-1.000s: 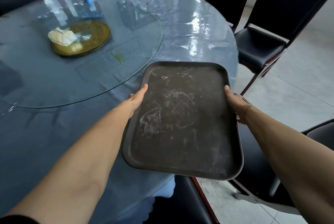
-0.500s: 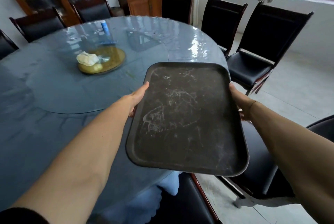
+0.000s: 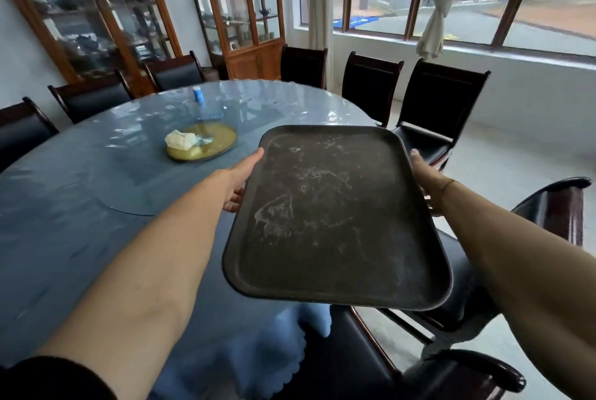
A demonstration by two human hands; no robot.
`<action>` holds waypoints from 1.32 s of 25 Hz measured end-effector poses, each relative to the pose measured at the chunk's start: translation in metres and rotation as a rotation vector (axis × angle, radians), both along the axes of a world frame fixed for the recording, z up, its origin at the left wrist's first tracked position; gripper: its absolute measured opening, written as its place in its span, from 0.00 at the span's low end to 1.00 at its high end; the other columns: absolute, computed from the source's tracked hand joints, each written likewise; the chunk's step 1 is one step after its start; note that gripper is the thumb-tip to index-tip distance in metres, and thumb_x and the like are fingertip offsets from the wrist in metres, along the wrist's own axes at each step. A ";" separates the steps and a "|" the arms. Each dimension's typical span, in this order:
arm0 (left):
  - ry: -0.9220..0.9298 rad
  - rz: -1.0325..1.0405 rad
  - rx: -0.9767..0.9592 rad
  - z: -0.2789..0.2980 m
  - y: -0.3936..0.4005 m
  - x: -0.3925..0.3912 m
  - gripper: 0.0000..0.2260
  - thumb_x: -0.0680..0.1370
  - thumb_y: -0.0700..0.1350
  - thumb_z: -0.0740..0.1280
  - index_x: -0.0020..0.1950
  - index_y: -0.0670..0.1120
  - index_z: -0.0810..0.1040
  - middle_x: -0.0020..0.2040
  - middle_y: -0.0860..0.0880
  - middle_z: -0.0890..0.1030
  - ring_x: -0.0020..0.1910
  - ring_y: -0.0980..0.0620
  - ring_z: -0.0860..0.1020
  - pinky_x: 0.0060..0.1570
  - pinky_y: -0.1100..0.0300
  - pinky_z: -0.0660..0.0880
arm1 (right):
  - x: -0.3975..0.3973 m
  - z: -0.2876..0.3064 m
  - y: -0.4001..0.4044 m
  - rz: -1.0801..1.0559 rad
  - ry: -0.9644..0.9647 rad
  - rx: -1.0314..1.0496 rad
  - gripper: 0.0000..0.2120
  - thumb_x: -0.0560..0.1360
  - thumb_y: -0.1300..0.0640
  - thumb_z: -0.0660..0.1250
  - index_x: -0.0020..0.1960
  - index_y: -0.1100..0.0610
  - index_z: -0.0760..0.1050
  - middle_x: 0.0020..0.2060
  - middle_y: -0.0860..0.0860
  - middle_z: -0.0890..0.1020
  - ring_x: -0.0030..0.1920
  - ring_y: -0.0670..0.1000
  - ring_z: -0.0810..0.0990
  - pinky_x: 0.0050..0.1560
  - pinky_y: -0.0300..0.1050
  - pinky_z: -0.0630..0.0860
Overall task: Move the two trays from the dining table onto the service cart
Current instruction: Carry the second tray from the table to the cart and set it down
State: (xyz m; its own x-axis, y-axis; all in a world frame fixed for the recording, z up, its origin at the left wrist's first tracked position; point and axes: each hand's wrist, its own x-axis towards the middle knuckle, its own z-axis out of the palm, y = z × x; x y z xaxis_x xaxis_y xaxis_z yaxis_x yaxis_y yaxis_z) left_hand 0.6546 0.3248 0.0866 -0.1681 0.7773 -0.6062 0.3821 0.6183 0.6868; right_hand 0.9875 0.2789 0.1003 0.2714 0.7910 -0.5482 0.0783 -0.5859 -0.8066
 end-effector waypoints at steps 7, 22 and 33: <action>-0.019 -0.101 0.055 0.039 -0.070 -0.027 0.41 0.67 0.80 0.57 0.57 0.45 0.76 0.41 0.45 0.77 0.38 0.48 0.76 0.37 0.57 0.73 | -0.025 0.043 -0.100 -0.035 -0.053 0.050 0.30 0.79 0.32 0.46 0.41 0.56 0.70 0.47 0.53 0.74 0.36 0.48 0.69 0.32 0.42 0.64; -0.078 -0.324 0.110 0.053 -0.122 0.033 0.42 0.66 0.80 0.59 0.50 0.40 0.78 0.47 0.42 0.81 0.45 0.46 0.80 0.41 0.53 0.76 | 0.033 0.051 -0.228 -0.252 -0.068 0.002 0.36 0.74 0.25 0.48 0.49 0.58 0.74 0.38 0.54 0.73 0.34 0.52 0.72 0.33 0.43 0.68; -0.118 -0.679 0.130 0.064 -0.193 0.222 0.44 0.65 0.80 0.60 0.55 0.40 0.78 0.47 0.44 0.81 0.46 0.47 0.79 0.46 0.54 0.77 | 0.173 0.060 -0.399 -0.561 -0.114 -0.011 0.37 0.71 0.23 0.47 0.48 0.54 0.75 0.45 0.55 0.75 0.44 0.54 0.75 0.51 0.48 0.72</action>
